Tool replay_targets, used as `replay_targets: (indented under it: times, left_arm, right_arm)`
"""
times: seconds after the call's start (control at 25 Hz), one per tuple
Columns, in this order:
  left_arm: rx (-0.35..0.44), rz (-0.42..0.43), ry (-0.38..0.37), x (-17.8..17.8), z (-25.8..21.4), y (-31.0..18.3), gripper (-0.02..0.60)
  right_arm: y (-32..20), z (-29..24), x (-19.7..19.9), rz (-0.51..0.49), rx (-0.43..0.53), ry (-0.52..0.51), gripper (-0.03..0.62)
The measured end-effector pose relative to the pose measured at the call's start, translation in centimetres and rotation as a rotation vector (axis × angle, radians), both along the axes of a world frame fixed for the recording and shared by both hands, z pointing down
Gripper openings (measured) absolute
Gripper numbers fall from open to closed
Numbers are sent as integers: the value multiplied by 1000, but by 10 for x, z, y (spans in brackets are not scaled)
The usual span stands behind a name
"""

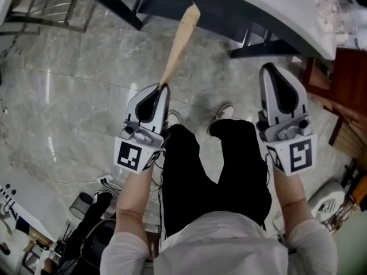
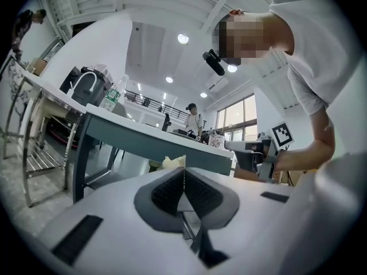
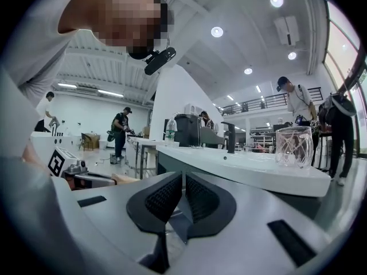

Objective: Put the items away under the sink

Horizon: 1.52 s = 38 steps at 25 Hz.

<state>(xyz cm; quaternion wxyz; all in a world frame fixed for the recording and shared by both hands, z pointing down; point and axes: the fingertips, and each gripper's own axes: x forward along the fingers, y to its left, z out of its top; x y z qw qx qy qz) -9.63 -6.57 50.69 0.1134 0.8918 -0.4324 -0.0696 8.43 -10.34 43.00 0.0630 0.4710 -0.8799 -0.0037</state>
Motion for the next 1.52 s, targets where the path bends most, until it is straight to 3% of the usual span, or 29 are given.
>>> replay_targets:
  times: [0.28, 0.76, 0.92, 1.2, 1.52]
  left_arm:
    - [1, 7, 8, 10, 32, -20, 6]
    - [15, 15, -50, 35, 100, -68, 6]
    - [28, 20, -24, 48, 110, -86, 6]
    - [-13, 44, -15, 70, 142, -116, 6]
    - [-114, -17, 39, 85, 185, -178, 6]
  right_arm:
    - [-8, 28, 7, -10, -2, 15, 44]
    - [-23, 81, 28, 6, 1, 30, 44]
    - [-27, 96, 33, -2, -12, 36, 44]
    - [-47, 113, 38, 14, -4, 38, 44]
    - [-58, 130, 59, 57, -26, 50, 44]
